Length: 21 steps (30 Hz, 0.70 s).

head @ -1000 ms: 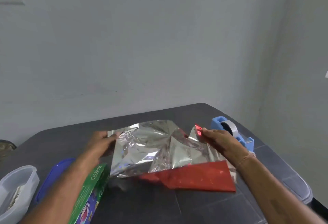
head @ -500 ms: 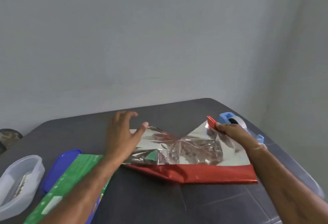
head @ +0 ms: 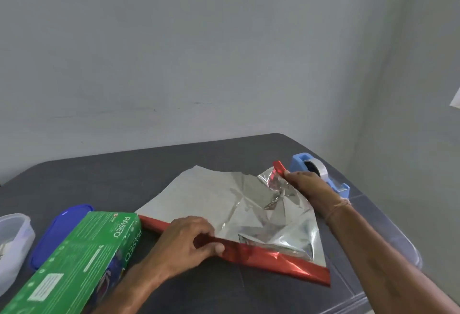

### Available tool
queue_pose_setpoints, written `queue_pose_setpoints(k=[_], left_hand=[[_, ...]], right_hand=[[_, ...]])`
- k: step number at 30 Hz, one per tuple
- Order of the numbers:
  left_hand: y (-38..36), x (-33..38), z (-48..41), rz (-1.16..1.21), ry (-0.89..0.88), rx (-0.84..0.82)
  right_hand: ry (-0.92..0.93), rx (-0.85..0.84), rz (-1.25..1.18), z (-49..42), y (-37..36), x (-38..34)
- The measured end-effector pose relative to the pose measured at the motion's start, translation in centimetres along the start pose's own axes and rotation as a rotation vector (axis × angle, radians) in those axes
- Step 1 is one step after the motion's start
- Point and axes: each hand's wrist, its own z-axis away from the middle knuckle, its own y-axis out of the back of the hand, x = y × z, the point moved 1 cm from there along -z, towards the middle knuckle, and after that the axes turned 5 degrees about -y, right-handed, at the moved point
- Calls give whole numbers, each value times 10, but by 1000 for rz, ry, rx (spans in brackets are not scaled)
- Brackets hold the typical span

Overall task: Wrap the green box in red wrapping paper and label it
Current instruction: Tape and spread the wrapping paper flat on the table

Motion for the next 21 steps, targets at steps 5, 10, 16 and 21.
queue_pose_setpoints(k=[5, 10, 16, 21], left_hand=[[1, 6, 13, -28, 39, -128], [-5, 19, 23, -8, 62, -159], [2, 36, 30, 8, 120, -298], [16, 48, 33, 480, 331, -439]], right_hand=[[271, 187, 134, -4, 9, -10], [852, 190, 430, 61, -22, -8], [482, -288, 1196, 48, -53, 65], [490, -182, 1259, 38, -58, 86]])
